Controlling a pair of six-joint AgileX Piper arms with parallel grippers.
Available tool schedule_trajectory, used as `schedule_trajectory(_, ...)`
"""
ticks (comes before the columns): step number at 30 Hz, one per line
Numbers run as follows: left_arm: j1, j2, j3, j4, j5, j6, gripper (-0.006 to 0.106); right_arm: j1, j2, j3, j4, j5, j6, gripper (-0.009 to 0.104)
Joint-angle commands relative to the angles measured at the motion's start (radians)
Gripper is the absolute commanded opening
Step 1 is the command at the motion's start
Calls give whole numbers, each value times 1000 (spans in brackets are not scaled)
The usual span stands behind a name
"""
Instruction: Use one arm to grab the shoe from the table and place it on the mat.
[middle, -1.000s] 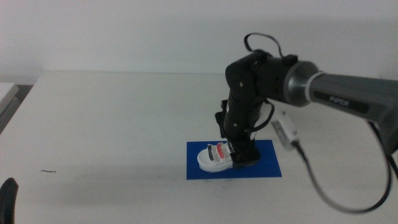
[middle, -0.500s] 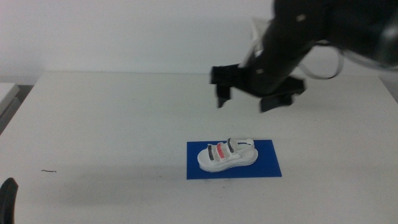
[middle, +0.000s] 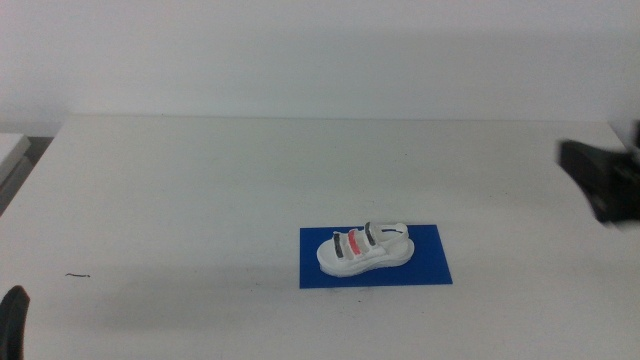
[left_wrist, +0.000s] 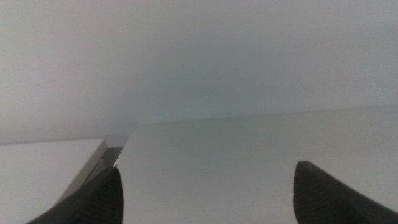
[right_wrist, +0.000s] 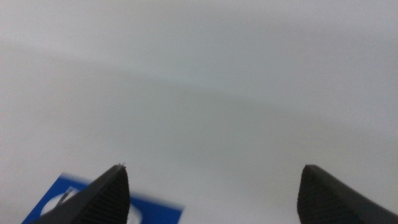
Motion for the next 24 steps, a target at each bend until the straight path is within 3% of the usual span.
schedule_trajectory(1,0,5,0,-4,-12,-1,94,-40,-129,160,11,-198,-63,93)
schedule_trajectory(6,0,5,0,-4,-12,-1,94,-65,-369,399,64,-265,-63,93)
schedule_trajectory(11,0,5,0,-4,-12,-1,94,-106,-573,558,69,-263,-63,93)
schedule_trajectory(18,0,5,0,-4,-12,-1,94,-219,-748,607,37,-174,-63,93)
schedule_trajectory(24,0,5,0,-4,-12,-1,94,-258,-820,646,39,-185,-63,93)
